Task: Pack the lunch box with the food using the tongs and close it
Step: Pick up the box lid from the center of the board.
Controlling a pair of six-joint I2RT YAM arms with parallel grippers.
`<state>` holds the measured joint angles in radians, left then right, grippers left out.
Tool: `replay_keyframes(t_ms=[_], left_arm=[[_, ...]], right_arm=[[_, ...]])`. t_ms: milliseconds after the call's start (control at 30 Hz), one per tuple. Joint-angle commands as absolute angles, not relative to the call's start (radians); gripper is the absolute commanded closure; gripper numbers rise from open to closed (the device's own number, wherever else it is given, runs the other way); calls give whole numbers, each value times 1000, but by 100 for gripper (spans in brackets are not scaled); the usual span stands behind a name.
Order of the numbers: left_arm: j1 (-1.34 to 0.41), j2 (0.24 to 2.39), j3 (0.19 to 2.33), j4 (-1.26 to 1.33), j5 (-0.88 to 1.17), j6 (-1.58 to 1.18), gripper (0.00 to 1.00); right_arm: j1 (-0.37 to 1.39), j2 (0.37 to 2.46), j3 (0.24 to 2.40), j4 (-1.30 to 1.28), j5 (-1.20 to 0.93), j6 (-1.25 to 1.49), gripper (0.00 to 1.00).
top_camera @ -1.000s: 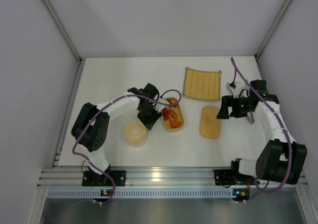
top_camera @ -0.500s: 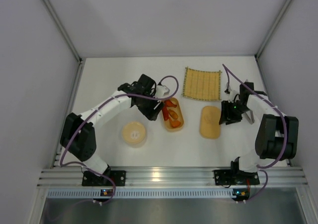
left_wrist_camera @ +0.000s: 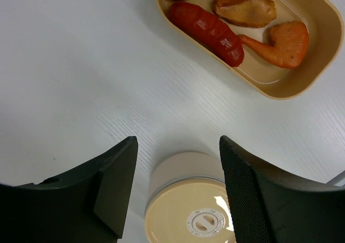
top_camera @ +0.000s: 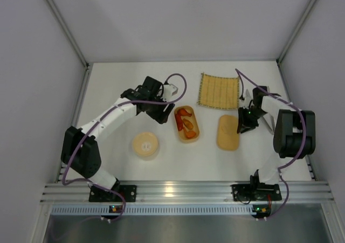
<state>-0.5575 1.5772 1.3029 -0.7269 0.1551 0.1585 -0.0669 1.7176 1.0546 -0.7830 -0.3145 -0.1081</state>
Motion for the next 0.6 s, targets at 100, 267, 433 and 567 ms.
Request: replay_keyframes(t_ms=[100,267,433,567], left_arm=[[-454,1557,1322,-667,187,98,32],[-414,1586,1322,-650,209,81,33],[-407,1630,1302,-523,190,55,33],[-405,1736,1371,-477,192,49,33]], right_arm=[[-9,1779,1104,-746,-284,-91,80],[-8,1796,1117,-770,-317,-101,100],[-8,1714,1146,-836,-377,-135,100],[-8,1643,1170,-865,-417,-147,100]])
